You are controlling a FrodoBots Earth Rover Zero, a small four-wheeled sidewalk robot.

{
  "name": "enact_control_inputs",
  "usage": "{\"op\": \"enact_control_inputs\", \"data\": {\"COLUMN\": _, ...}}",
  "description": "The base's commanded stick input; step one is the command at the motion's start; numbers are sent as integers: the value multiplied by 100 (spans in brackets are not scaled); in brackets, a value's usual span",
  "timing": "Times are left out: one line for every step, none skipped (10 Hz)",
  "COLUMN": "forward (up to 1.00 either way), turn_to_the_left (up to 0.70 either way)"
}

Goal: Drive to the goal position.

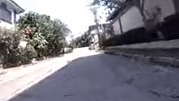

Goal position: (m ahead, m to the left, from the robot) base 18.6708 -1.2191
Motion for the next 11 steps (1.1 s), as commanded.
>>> {"op": "enact_control_inputs", "data": {"forward": 100, "turn_to_the_left": 0}}
{"op": "enact_control_inputs", "data": {"forward": 100, "turn_to_the_left": 0}}
{"op": "enact_control_inputs", "data": {"forward": 100, "turn_to_the_left": 0}}
{"op": "enact_control_inputs", "data": {"forward": 100, "turn_to_the_left": 0}}
{"op": "enact_control_inputs", "data": {"forward": 100, "turn_to_the_left": 3}}
{"op": "enact_control_inputs", "data": {"forward": 100, "turn_to_the_left": 3}}
{"op": "enact_control_inputs", "data": {"forward": 100, "turn_to_the_left": 3}}
{"op": "enact_control_inputs", "data": {"forward": 100, "turn_to_the_left": 2}}
{"op": "enact_control_inputs", "data": {"forward": 100, "turn_to_the_left": 2}}
{"op": "enact_control_inputs", "data": {"forward": 100, "turn_to_the_left": 2}}
{"op": "enact_control_inputs", "data": {"forward": 100, "turn_to_the_left": 2}}
